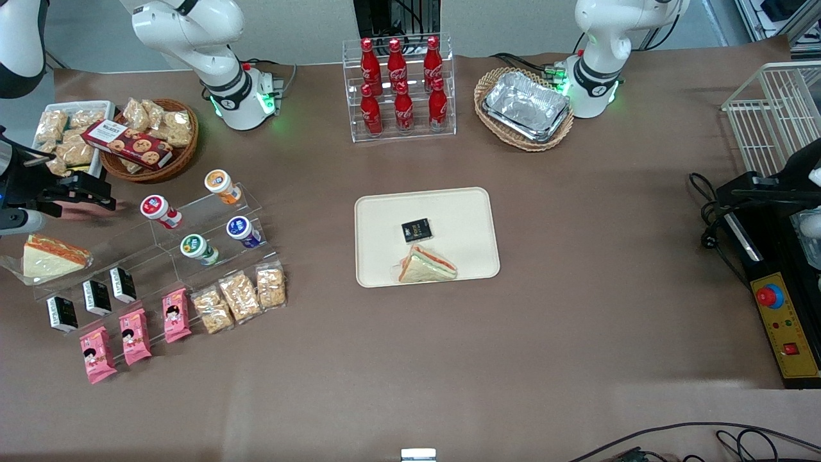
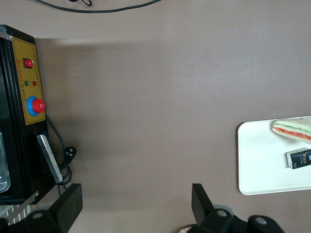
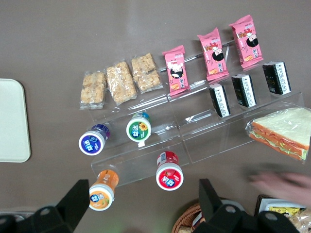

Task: Place green gum on tray
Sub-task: 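Move the right gripper toward the green-labelled gum bottle on the rack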

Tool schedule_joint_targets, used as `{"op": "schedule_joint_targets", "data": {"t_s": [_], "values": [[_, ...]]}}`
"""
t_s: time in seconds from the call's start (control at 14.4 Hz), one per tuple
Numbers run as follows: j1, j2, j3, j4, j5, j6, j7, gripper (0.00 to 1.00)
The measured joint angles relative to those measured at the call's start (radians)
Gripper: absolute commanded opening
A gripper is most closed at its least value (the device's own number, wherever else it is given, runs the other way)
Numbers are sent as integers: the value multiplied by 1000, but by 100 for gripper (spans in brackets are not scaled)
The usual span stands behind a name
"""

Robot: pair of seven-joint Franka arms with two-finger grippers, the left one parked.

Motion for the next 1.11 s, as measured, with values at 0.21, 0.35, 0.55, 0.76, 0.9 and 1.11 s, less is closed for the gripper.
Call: {"op": "schedule_joint_targets", "data": {"t_s": [0.21, 0.35, 0.55, 0.76, 0.9, 1.11], "values": [[0, 1, 1, 0, 0, 0, 0, 100], [0, 1, 0, 0, 0, 0, 0, 100], [0, 1, 0, 0, 0, 0, 0, 100], [-1, 1, -2, 0, 0, 0, 0, 100], [-1, 1, -3, -1, 3, 0, 1, 100], [-1, -7, -3, -18, 15, 3, 28, 100]]}}
